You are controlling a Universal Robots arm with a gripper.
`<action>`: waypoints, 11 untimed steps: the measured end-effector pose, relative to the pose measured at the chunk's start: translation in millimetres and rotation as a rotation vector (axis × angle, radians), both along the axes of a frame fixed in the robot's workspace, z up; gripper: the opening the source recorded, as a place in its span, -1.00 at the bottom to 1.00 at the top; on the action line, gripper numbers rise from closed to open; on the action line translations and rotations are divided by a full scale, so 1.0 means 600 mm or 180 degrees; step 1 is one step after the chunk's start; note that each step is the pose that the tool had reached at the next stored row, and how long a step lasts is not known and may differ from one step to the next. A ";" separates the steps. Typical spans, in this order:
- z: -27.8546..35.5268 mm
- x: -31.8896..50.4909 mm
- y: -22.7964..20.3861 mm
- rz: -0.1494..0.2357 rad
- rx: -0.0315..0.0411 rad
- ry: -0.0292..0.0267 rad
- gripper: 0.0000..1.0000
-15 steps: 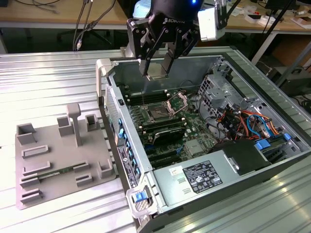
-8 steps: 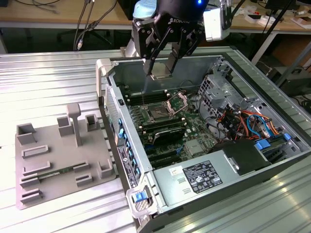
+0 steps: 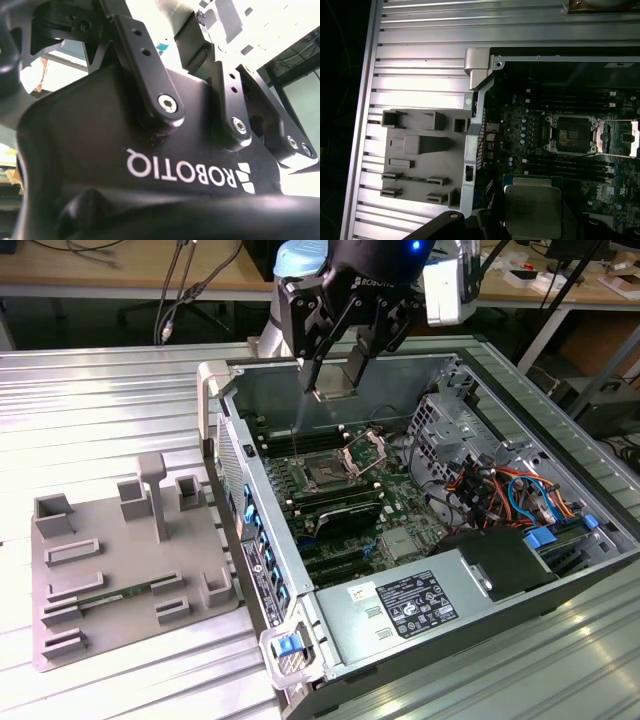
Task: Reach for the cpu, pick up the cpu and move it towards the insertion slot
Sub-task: 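Pick up the cpu and move it towards the insertion slot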
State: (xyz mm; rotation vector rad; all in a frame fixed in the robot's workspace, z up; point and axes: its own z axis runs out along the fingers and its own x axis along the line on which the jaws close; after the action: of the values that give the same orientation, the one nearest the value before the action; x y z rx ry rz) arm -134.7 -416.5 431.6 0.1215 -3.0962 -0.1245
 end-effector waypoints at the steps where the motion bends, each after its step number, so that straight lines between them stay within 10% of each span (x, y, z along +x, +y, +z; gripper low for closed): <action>1: 0.000 0.000 0.0000 0.0000 0.0000 0.0000 0.09; 4: 0.000 0.000 0.0000 0.0000 0.0003 0.0000 0.09; 7: 0.000 -0.001 -0.0001 0.0001 0.0003 -0.0174 0.09; 8: 0.000 -0.001 0.0000 0.0000 0.0003 -0.0200 0.09; 11: 0.000 -0.001 -0.0001 0.0000 0.0003 -0.0202 0.09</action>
State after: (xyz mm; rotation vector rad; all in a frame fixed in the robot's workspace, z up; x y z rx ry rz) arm -135.2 -416.6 431.3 0.1281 -3.1594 -0.1244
